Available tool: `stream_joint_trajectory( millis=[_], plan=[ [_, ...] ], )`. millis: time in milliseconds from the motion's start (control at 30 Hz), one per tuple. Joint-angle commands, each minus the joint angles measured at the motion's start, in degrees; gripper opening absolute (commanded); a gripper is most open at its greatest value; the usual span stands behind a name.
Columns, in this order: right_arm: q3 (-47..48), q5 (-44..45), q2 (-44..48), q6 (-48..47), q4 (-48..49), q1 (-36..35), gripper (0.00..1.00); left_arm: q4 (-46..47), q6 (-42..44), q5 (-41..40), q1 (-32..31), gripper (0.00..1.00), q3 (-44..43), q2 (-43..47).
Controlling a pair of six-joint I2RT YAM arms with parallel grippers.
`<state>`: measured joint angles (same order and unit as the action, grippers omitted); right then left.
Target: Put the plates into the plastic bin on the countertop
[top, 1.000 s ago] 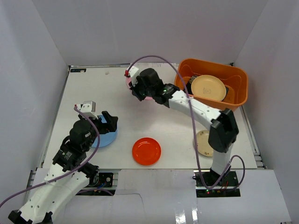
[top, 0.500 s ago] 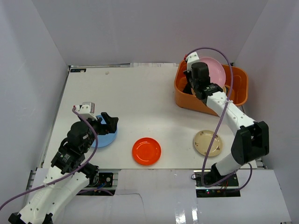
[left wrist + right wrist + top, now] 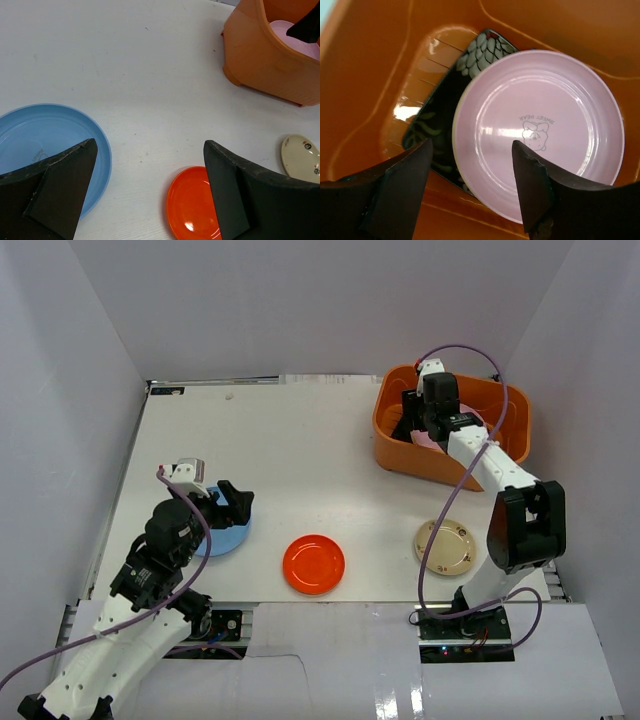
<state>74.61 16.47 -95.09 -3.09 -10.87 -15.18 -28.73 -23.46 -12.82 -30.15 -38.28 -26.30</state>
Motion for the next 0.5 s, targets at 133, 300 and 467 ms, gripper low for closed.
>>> stream_joint_trajectory(
  millis=[133,300,467],
  plan=[
    [4.8,-9.6,5.5,5.9,0.9,-9.8,0.72,0.2,0.3,0.4,0.3,0.98,-0.9,-0.9],
    [-3.1,-13.6,2.5,17.9,13.5,-26.7,0.71,0.6,-0.2,-3.4,0.4,0.98,-1.7,1.6],
    [5.3,-19.8,-13.5,23.8,16.8,-37.8,0.73,2.0,-0.3,-4.4,0.4,0.98,-3.5,4.9]
  ],
)
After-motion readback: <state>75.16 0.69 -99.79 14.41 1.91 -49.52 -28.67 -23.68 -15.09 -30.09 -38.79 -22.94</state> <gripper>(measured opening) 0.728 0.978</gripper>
